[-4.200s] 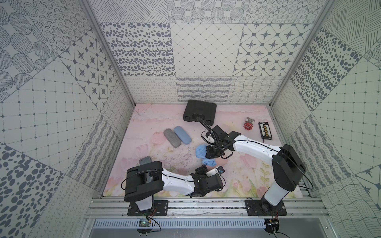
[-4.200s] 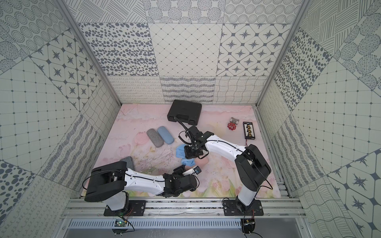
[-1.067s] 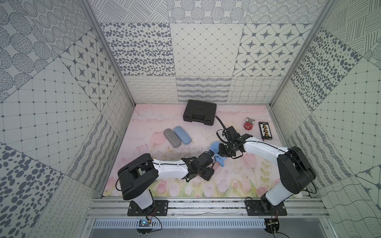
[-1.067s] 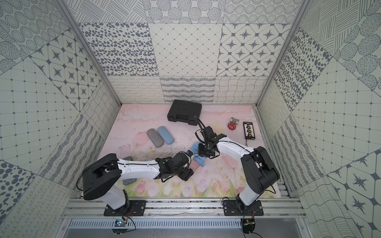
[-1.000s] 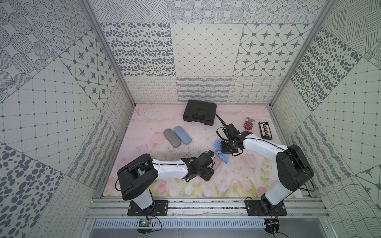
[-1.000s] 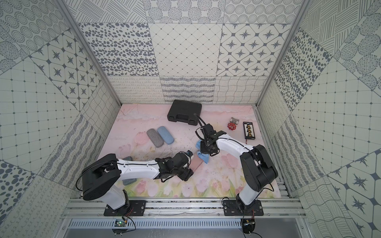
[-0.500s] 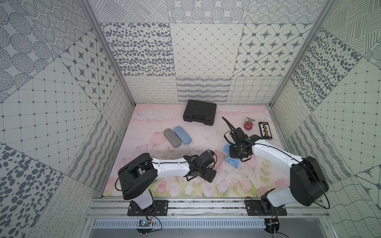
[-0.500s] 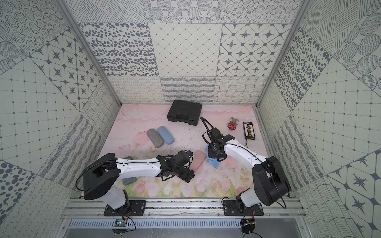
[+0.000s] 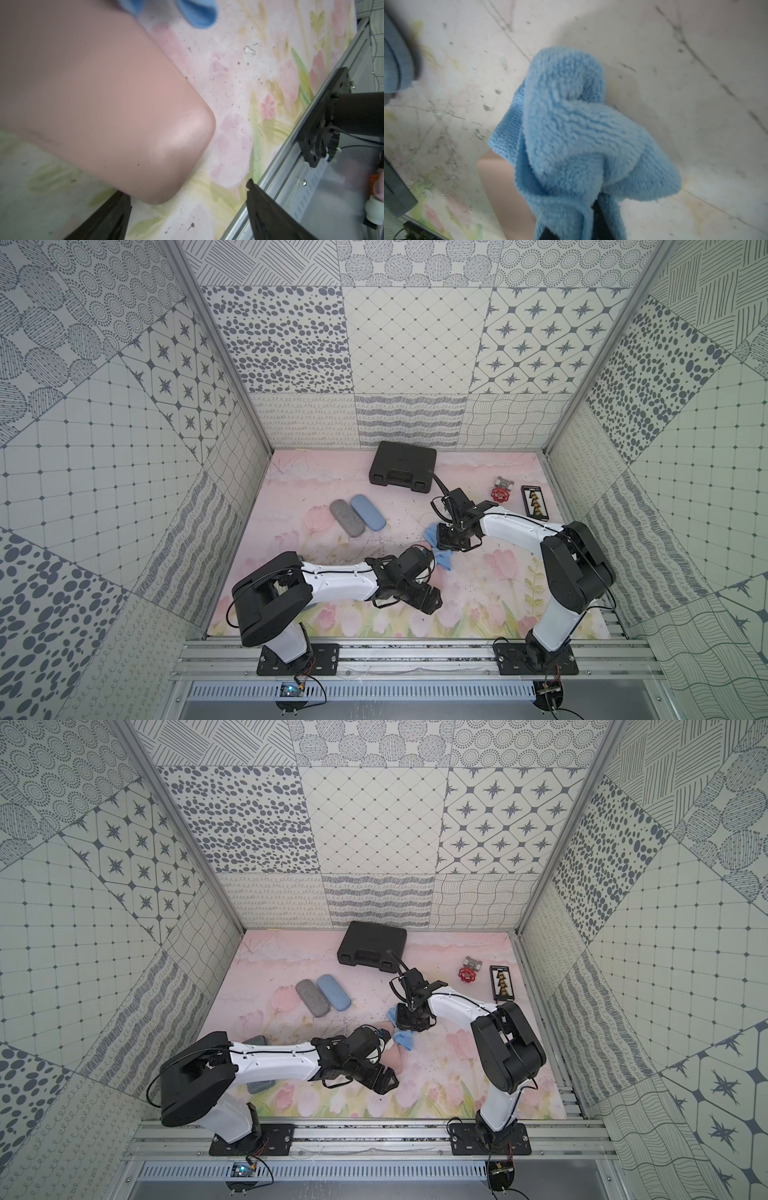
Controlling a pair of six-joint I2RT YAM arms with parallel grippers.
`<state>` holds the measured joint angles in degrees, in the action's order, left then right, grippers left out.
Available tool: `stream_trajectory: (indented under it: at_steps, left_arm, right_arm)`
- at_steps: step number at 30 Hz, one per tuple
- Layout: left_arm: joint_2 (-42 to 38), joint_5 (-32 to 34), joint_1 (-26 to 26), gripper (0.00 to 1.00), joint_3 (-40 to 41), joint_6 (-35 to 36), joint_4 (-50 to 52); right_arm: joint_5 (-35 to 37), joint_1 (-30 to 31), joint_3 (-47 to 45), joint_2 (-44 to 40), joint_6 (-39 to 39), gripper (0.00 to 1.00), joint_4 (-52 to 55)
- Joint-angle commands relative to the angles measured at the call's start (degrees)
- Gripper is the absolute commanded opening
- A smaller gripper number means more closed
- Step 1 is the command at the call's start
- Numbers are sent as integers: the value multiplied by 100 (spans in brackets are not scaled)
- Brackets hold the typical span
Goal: Wipe the eyeglass case
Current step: Adjust the eyeglass case at the center of the board.
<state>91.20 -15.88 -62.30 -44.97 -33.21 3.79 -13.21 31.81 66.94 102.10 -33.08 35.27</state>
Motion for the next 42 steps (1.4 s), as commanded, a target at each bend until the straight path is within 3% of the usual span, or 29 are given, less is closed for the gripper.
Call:
stream_trajectory:
  at_steps: [1, 5, 10, 13, 19, 23, 25, 30, 34, 42]
  left_arm:
    - [-296, -329, -163, 90, -174, -115, -841]
    - [-833, 451, -167, 91, -208, 448, -46]
    - [-1242, 2860, -112, 99, -681, 1396, 1609]
    - [-1268, 3351, 430, 99, -717, 1006, 1655]
    - [-736, 1943, 1153, 92, -928, 1282, 1122]
    - [-52, 1159, 1600, 86, -1327, 1206, 1218]
    - [218, 551, 1850, 83, -1335, 1024, 957]
    - [697, -242, 2103, 77, -1379, 821, 467]
    - [948, -679, 2117, 73, -1364, 637, 174]
    - [680, -776, 2161, 72, -695, 380, -116]
  right_arm:
    - [-379, 30, 283, 34, 206, 0, -56]
    - [165, -285, 258, -411, 473, 0, 301]
    - [621, -711, -295, -1433, 439, 0, 541]
    - [662, -684, -927, -1921, -75, 0, 536]
    - [763, -245, -2264, -2664, -1387, 0, 435]
    - [1320, 588, -2675, -3211, -2416, 0, 446]
    - [1569, 1043, -2776, -3253, -2933, 8, 389]
    - [1571, 1626, -3102, -3038, -3780, 4, -313]
    - [1571, 1663, -3086, -2767, -3849, 2, -639]
    - [1208, 1284, -2885, -2212, -3521, 0, -1208]
